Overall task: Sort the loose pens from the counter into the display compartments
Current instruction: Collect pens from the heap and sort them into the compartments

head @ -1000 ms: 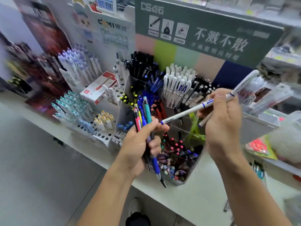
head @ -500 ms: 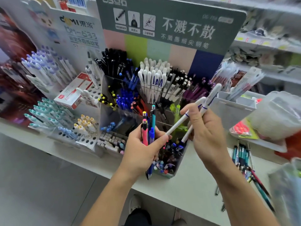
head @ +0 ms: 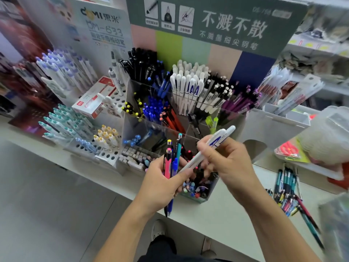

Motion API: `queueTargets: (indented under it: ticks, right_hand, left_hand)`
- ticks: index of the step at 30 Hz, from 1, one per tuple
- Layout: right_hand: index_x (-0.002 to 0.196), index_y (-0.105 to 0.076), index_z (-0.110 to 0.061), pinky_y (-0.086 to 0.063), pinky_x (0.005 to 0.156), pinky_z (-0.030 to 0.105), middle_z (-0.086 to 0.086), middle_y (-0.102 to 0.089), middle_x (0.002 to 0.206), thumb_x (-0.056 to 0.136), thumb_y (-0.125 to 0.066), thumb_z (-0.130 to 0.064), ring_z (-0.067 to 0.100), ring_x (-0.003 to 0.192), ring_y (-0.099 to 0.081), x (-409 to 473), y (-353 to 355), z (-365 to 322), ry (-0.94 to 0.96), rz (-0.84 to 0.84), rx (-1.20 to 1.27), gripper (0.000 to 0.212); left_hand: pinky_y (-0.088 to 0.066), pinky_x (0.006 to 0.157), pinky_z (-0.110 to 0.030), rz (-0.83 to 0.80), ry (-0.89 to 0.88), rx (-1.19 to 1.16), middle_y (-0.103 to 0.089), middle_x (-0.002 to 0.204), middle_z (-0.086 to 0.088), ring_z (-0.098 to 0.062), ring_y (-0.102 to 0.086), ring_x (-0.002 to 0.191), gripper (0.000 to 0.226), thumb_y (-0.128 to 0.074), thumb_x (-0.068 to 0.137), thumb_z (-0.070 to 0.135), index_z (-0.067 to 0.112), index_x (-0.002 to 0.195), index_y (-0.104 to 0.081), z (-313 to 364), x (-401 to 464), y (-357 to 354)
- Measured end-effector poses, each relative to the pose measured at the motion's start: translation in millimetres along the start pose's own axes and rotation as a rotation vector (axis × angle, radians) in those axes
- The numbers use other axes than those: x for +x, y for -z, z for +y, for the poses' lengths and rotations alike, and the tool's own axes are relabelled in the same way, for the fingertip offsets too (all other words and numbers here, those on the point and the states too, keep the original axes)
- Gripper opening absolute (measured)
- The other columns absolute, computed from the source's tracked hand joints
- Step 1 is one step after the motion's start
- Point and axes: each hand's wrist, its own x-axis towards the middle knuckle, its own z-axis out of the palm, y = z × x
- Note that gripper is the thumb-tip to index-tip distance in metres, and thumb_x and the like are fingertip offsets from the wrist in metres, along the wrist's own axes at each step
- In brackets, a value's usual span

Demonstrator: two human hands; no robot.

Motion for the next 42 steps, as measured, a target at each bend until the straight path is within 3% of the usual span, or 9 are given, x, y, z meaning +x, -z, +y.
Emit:
queueTargets:
  ticks: [3, 6, 10, 15, 21, 27, 32, 36, 42]
  right_hand:
    - [0.089, -0.070, 0.000, -0.056, 0.050, 0.026, 0.010, -0.071, 0.068, 0.082, -0.072, -0.015, 0.021, 0.055, -0.065, 4, 17, -9, -0.010, -0.066, -0.008, 0.016]
    - [0.088, -0.073, -0.001, -0.059, 0.056, 0.028, 0.015, -0.073, 0.072, 0.082, -0.072, -0.010, 0.025, 0.060, -0.070, 3, 28, -13, 0.087, -0.126, -0.104, 0.011]
    - [0.087, -0.073, -0.012, -0.060, 0.060, 0.031, 0.008, -0.073, 0.069, 0.088, -0.071, -0.011, 0.023, 0.059, -0.071, -12, 55, -17, 0.342, 0.214, -0.180, 0.002]
    - [0.086, -0.074, -0.019, -0.057, 0.063, 0.040, -0.008, -0.071, 0.075, 0.089, -0.076, -0.015, 0.012, 0.068, -0.070, -18, 63, 16, 0.412, 0.291, -0.703, 0.005]
    - [0.087, -0.073, -0.017, -0.058, 0.061, 0.038, -0.006, -0.072, 0.073, 0.091, -0.074, -0.014, 0.011, 0.065, -0.072, -17, 56, 20, 0.405, 0.408, -0.542, 0.005]
    - [0.085, -0.073, -0.015, -0.051, 0.061, 0.034, -0.006, -0.069, 0.073, 0.089, -0.076, -0.015, 0.010, 0.065, -0.063, -4, 52, 26, 0.430, 0.295, -0.752, 0.005]
    - [0.086, -0.073, -0.015, -0.057, 0.058, 0.042, -0.004, -0.071, 0.071, 0.091, -0.075, -0.015, 0.015, 0.063, -0.071, -3, 43, 11, 0.446, 0.352, -0.536, 0.005]
    - [0.088, -0.070, -0.014, -0.061, 0.057, 0.044, 0.000, -0.071, 0.072, 0.094, -0.072, -0.014, 0.020, 0.064, -0.074, 6, 34, -35, 0.560, 0.354, -0.296, 0.006]
    - [0.082, -0.066, -0.007, -0.056, 0.056, 0.048, 0.004, -0.069, 0.071, 0.093, -0.071, -0.024, 0.024, 0.063, -0.070, 82, 2, -77, 0.691, 0.320, -0.493, 0.021]
  left_hand:
    - [-0.042, 0.044, -0.026, -0.030, 0.029, -0.011, -0.074, 0.077, -0.017, -0.015, -0.048, 0.046, 0.016, -0.074, 0.088, 0.007, 0.006, 0.098, -0.062, -2, -2, 9]
    - [-0.042, 0.045, -0.027, -0.089, 0.007, 0.018, -0.075, 0.077, -0.009, -0.016, -0.049, 0.048, 0.014, -0.073, 0.089, 0.007, 0.008, 0.099, -0.064, -2, -1, 12]
    - [-0.038, 0.042, -0.024, 0.084, 0.073, -0.097, -0.069, 0.078, -0.015, -0.014, -0.046, 0.046, 0.009, -0.070, 0.092, 0.008, 0.009, 0.098, -0.063, -12, 9, 10]
    - [-0.032, 0.040, -0.019, 0.020, 0.315, -0.404, -0.051, 0.069, -0.002, -0.010, -0.038, 0.047, 0.010, -0.055, 0.098, 0.004, 0.011, 0.105, -0.058, -22, 17, 7]
    - [-0.034, 0.041, -0.021, -0.044, 0.292, -0.239, -0.054, 0.070, -0.004, -0.012, -0.040, 0.048, 0.011, -0.058, 0.099, 0.009, 0.009, 0.109, -0.059, -23, 20, 2]
    - [-0.035, 0.041, -0.022, -0.074, 0.286, -0.108, -0.068, 0.080, -0.009, -0.012, -0.044, 0.048, 0.015, -0.062, 0.098, 0.009, 0.014, 0.112, -0.065, -25, 28, -1]
    - [-0.038, 0.043, -0.026, 0.063, 0.156, 0.032, -0.067, 0.074, -0.006, -0.013, -0.044, 0.049, 0.015, -0.063, 0.097, 0.009, 0.017, 0.109, -0.064, -25, 30, 1]
    - [-0.039, 0.043, -0.027, 0.232, -0.094, -0.005, -0.060, 0.074, -0.006, -0.015, -0.042, 0.048, 0.011, -0.069, 0.094, 0.012, 0.019, 0.101, -0.064, 12, 38, 8]
    - [-0.045, 0.047, -0.026, 0.342, -0.346, 0.094, -0.069, 0.083, -0.008, -0.017, -0.053, 0.052, 0.020, -0.077, 0.088, 0.013, 0.022, 0.097, -0.062, 79, 96, 7]
